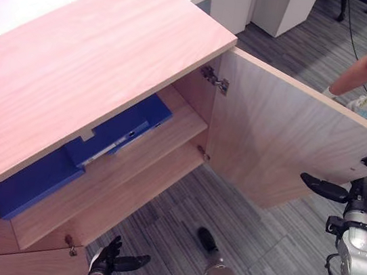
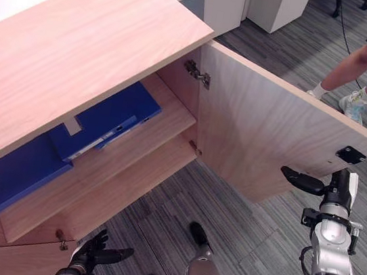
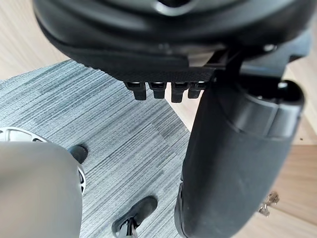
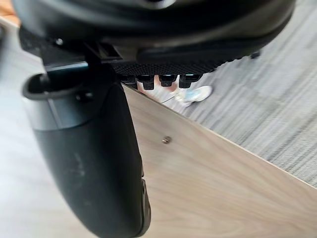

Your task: Walk over to the cabinet, pick up the folder, carry it to the office cabinet, place the folder inside the office cabinet, then close the office cabinet door

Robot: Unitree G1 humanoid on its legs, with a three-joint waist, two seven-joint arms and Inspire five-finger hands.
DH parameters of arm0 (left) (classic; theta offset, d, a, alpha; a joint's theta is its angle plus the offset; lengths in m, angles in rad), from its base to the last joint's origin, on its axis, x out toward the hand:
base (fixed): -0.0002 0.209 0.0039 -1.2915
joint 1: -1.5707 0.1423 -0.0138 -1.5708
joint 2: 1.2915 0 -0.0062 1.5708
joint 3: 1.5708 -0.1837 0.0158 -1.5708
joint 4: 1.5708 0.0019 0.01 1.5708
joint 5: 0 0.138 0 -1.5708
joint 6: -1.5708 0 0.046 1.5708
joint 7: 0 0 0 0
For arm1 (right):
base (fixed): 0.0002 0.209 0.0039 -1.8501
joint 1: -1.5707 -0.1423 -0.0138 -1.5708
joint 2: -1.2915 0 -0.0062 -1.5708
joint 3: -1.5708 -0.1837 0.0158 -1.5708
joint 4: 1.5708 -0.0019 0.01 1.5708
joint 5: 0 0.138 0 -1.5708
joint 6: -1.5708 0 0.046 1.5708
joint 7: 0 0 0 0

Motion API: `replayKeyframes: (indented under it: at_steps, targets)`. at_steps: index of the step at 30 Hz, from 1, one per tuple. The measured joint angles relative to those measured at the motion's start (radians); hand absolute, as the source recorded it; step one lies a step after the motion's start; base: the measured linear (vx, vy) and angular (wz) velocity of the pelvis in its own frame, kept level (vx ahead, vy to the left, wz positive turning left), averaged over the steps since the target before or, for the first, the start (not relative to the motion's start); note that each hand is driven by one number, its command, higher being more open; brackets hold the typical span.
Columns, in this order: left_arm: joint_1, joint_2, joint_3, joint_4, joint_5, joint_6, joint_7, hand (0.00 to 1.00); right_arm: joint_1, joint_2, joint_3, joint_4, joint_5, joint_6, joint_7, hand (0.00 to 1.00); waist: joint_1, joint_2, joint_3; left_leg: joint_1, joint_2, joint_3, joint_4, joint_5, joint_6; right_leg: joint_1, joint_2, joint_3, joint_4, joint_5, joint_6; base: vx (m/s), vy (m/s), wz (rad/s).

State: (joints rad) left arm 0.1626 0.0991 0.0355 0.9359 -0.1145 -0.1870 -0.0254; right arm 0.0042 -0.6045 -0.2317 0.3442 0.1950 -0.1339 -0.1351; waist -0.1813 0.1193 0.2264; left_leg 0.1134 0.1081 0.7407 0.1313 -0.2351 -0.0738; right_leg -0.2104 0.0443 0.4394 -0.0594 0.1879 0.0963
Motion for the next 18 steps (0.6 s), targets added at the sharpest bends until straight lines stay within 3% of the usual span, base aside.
replayKeyframes:
  at_steps: [6,8,11,16,18]
  targets:
    - [-0.011,0.002,0.019,0.014,0.024,-0.001,-0.003,1.0,0.335,0.08,0.072,-0.412,0.001,-0.008,0.1,1.0,-0.038,-0.057,0.022,-0.001,0.029,0.006,0.053,-0.01,-0.003,0.022,0.008,0.011,-0.025,0.021,-0.005,-0.05,-0.11,-0.08]
    - [-0.012,0.004,0.019,0.036,0.038,-0.002,-0.007,1.0,0.47,0.086,0.16,-0.532,0.028,-0.009,0.169,1.0,-0.04,-0.092,0.018,0.0,0.045,0.007,0.074,-0.017,-0.009,0.025,0.012,0.003,-0.025,0.02,-0.015,-0.06,-0.127,-0.11]
    - [-0.022,0.005,0.023,0.063,0.039,0.002,-0.021,1.0,0.578,0.093,0.281,-0.638,0.08,-0.009,0.267,1.0,-0.041,-0.12,0.007,0.0,0.056,0.001,0.097,-0.026,-0.016,0.034,0.009,-0.026,-0.024,0.027,-0.025,-0.04,-0.097,0.02]
    - [-0.045,0.009,0.025,0.097,0.071,0.003,-0.023,1.0,0.535,0.197,0.541,-0.689,0.162,-0.009,0.372,1.0,-0.024,-0.142,-0.02,-0.017,0.062,-0.065,0.123,-0.028,-0.015,0.053,-0.01,-0.091,-0.016,0.024,-0.032,-0.04,-0.057,0.38]
    - [-0.051,0.012,0.023,0.099,0.079,0.006,-0.017,1.0,0.443,0.254,0.629,-0.673,0.165,-0.01,0.376,1.0,0.008,-0.149,-0.046,-0.044,0.061,-0.11,0.14,-0.025,-0.008,0.052,-0.027,-0.131,-0.016,0.026,-0.039,-0.04,-0.013,0.51]
